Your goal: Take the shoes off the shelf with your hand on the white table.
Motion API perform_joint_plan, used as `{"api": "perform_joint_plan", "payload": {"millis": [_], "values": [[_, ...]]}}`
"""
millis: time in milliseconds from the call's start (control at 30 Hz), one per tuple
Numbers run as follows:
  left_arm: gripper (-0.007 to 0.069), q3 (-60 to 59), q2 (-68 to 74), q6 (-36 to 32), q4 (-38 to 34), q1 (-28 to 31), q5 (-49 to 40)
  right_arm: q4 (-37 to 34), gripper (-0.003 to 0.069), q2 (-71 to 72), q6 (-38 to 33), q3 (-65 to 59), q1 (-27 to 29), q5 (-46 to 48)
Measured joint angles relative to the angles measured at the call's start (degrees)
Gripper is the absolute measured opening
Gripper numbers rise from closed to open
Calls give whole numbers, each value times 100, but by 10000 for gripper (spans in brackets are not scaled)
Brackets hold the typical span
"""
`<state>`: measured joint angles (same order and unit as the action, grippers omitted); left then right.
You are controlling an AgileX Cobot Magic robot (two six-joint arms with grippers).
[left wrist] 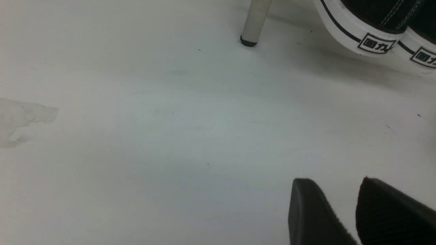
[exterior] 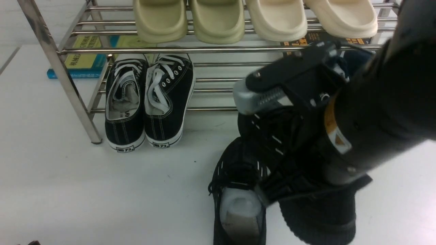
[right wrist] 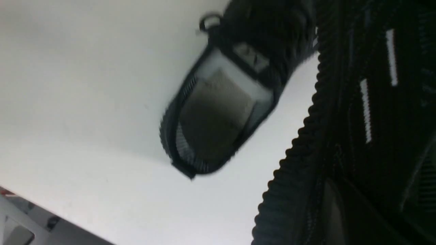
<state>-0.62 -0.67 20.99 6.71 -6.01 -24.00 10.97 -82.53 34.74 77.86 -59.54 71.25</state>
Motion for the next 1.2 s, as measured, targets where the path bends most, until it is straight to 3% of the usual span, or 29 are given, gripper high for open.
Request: {"api": "perform_joint_plan", "payload": {"millis": [267,433,600,867,1200], "values": [[240,0,0,0,0,0,0,696,10,133,2133,-1700,-300,-1036],[240,0,0,0,0,0,0,1366,10,133,2743,-2148,-300,-1644],[240,0,0,0,0,0,0,1733,13,113,2879,-2214,-254,-1902],[240,0,0,0,0,0,0,1794,16,-351,2815,-2214,148,-2433],[240,0,0,0,0,0,0,1806,21,-987,2727,-2214,172,-2657]]}}
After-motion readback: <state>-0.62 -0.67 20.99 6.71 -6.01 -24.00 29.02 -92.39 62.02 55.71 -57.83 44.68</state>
